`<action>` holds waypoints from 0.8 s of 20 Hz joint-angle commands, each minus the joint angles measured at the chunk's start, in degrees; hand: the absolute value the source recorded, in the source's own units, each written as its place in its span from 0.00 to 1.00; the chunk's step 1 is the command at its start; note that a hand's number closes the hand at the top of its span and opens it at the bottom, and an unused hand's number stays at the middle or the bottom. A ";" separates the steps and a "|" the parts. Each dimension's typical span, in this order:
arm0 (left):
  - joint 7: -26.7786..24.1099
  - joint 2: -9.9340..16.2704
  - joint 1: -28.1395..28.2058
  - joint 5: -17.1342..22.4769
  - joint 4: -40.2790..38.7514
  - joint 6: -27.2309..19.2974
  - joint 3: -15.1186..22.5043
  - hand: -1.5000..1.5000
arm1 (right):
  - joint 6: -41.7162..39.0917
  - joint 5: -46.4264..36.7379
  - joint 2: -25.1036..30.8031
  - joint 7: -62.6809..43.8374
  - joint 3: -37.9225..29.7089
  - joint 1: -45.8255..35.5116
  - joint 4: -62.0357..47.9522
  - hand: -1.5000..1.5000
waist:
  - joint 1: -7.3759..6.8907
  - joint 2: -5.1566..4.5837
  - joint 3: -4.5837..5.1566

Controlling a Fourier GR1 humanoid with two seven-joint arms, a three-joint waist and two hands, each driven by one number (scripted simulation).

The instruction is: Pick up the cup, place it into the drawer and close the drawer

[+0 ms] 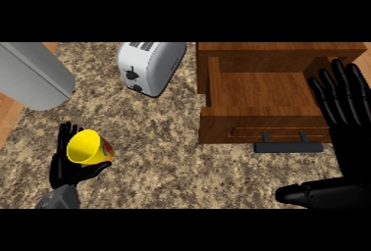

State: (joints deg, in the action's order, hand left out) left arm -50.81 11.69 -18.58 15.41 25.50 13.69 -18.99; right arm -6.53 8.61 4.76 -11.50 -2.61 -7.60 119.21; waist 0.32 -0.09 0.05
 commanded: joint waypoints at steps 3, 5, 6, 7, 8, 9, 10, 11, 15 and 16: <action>-2.52 0.08 -0.57 1.38 -1.80 6.53 0.17 0.00 | -0.16 -2.31 -1.92 2.14 2.88 4.79 1.64 0.00 | 0.03 0.02 0.00; -2.48 -0.46 -3.67 0.86 -4.36 6.94 0.61 1.00 | 0.04 -1.34 -1.02 0.27 2.00 2.23 1.41 0.00 | 0.25 -0.08 0.03; -4.79 0.18 -2.16 0.82 -4.46 8.49 0.52 1.00 | 1.86 -1.88 -0.71 -3.23 1.80 0.64 4.11 0.00 | 0.21 -0.05 0.04; -6.05 0.84 -2.05 0.69 -5.51 11.23 0.54 1.00 | -1.44 -0.24 -0.24 2.66 0.40 3.90 1.37 0.00 | 0.44 -0.16 0.05; -6.99 -0.55 -0.44 0.38 -2.51 8.62 1.31 1.00 | -0.25 -0.13 -0.52 1.63 -0.09 1.53 0.43 0.00 | -0.04 -0.01 0.00; -8.29 -0.81 -2.97 -0.41 -3.96 6.44 1.28 1.00 | 0.48 -1.95 -1.23 1.14 1.89 -0.26 -1.14 0.00 | 0.11 -0.12 0.04; -9.39 -0.17 -2.86 -0.30 -3.64 6.70 1.00 1.00 | 0.00 -1.16 -0.74 2.14 0.47 -0.46 -2.66 0.00 | 0.10 -0.14 0.03; -6.59 -1.10 -3.62 0.34 -0.92 4.10 1.16 1.00 | 0.07 -0.79 -0.28 0.35 0.38 0.56 0.07 0.00 | -0.03 0.03 -0.01; -11.49 -0.95 -1.25 -0.62 -0.82 2.30 1.30 1.00 | -1.39 0.38 0.28 1.69 -0.53 3.61 1.45 0.00 | 0.08 0.03 -0.01; -9.37 -0.10 -3.97 0.23 -0.30 0.36 0.30 1.00 | -1.00 1.06 1.26 -1.26 -1.00 0.24 1.34 0.00 | 0.05 0.02 0.00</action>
State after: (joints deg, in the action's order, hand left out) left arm -55.59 11.36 -21.25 15.40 24.23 14.46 -18.17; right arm -7.02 8.48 4.78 -10.89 -2.67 -6.29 119.69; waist 0.37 -0.10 0.04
